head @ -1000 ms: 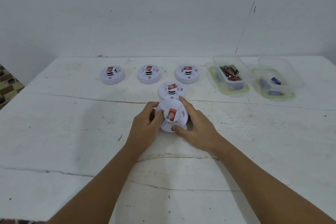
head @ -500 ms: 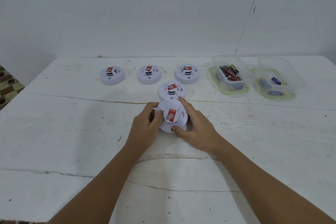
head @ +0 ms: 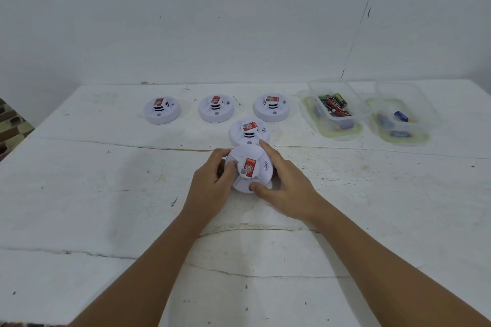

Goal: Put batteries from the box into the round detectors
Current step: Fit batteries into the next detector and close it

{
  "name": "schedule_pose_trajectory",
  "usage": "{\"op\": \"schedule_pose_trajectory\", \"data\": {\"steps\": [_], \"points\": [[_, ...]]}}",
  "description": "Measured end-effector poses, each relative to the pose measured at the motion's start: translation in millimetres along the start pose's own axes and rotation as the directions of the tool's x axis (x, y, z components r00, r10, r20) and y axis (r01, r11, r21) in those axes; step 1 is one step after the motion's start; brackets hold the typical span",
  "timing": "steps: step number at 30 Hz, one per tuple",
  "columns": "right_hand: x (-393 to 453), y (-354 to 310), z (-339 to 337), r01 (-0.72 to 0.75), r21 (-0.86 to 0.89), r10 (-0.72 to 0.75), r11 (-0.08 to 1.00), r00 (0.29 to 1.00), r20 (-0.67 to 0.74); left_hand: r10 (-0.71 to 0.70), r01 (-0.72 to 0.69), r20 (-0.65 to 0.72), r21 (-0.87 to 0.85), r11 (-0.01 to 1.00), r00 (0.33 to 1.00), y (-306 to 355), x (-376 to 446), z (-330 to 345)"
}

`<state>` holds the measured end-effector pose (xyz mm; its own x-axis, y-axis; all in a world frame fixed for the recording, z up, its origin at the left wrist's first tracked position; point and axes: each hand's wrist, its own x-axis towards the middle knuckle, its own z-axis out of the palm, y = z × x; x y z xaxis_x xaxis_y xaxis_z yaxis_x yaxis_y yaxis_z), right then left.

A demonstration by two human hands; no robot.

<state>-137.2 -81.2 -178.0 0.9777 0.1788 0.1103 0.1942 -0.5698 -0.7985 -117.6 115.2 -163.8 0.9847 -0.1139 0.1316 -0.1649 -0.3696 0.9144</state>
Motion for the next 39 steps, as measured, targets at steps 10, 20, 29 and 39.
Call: {"op": "schedule_pose_trajectory", "data": {"steps": [10,20,29,39], "points": [[0.1,-0.4,0.2,-0.017,-0.007,0.017,1.0,1.0,0.006,-0.003,0.003,0.003,0.014,1.0,1.0,-0.5,0.2,-0.2],[-0.9,-1.1,-1.0,0.001,-0.03,-0.001,1.0,1.0,-0.019,0.002,-0.002,0.0,0.008,1.0,1.0,1.3,-0.1,-0.5],[-1.0,-1.1,1.3,0.002,-0.033,-0.002,0.999,1.0,-0.008,-0.004,0.004,0.003,-0.008,1.0,1.0,2.5,-0.4,0.0],[-0.6,0.1,1.4,0.014,-0.036,-0.014,0.999,1.0,-0.001,0.006,-0.006,-0.003,0.0,1.0,1.0,1.0,-0.6,0.3]]}}
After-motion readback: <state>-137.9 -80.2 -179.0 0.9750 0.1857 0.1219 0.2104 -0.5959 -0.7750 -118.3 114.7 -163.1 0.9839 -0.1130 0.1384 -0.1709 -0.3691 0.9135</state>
